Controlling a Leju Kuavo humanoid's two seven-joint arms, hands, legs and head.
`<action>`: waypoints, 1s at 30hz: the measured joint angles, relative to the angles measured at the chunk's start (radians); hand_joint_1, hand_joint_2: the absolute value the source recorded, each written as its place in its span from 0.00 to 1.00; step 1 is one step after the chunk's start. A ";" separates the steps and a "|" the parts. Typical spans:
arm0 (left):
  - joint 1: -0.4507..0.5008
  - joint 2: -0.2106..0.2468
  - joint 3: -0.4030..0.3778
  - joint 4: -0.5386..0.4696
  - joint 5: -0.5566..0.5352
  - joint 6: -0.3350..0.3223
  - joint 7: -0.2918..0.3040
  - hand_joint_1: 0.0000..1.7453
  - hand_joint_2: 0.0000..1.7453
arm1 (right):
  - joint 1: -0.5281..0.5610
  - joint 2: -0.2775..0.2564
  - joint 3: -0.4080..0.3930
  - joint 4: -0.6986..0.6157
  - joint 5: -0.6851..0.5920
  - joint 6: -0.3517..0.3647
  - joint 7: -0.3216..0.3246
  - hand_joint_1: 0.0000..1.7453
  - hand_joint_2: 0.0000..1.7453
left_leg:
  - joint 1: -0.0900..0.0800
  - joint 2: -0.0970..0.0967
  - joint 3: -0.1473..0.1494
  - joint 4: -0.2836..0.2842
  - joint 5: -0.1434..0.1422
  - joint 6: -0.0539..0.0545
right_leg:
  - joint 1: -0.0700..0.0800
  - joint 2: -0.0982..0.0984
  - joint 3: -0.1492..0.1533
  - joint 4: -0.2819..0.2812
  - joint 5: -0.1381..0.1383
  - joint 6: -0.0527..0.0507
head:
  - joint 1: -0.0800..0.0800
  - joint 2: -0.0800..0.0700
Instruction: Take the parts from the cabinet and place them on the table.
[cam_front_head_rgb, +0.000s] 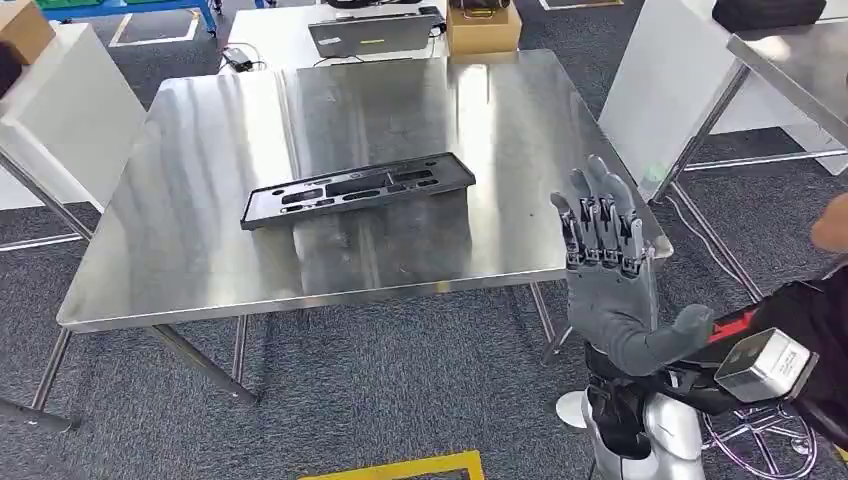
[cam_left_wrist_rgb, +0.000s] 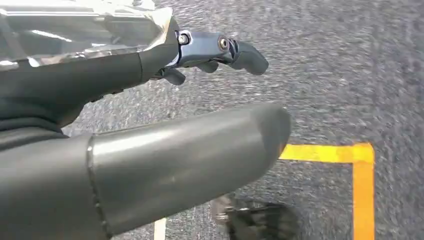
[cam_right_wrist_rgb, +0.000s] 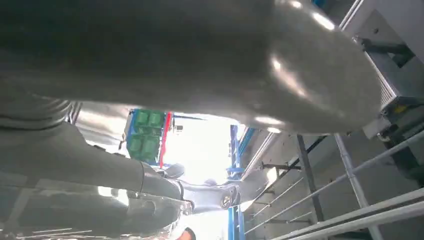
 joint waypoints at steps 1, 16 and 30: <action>0.000 0.000 0.000 0.000 0.000 -0.001 0.000 0.00 0.00 | 0.001 0.001 0.000 0.001 0.000 0.000 0.000 0.00 0.00 | 0.001 0.000 -0.006 0.046 -0.008 -0.002 | 0.000 0.000 -0.014 0.002 0.012 0.002 | 0.001 0.000; -0.008 0.001 0.011 0.001 0.002 0.002 -0.005 0.00 0.00 | -0.001 0.002 -0.003 0.011 0.000 0.018 0.000 0.00 0.00 | -0.010 0.006 0.131 -0.266 0.169 0.066 | 0.001 0.003 -0.180 0.319 -0.123 0.045 | 0.002 0.000; -0.007 0.001 0.013 0.001 0.004 0.005 -0.006 0.00 0.00 | -0.014 0.004 -0.003 0.019 0.000 0.021 0.000 0.00 0.00 | -0.005 -0.004 -0.006 -0.063 0.055 0.005 | 0.007 -0.004 0.035 -0.031 -0.001 -0.005 | -0.002 0.000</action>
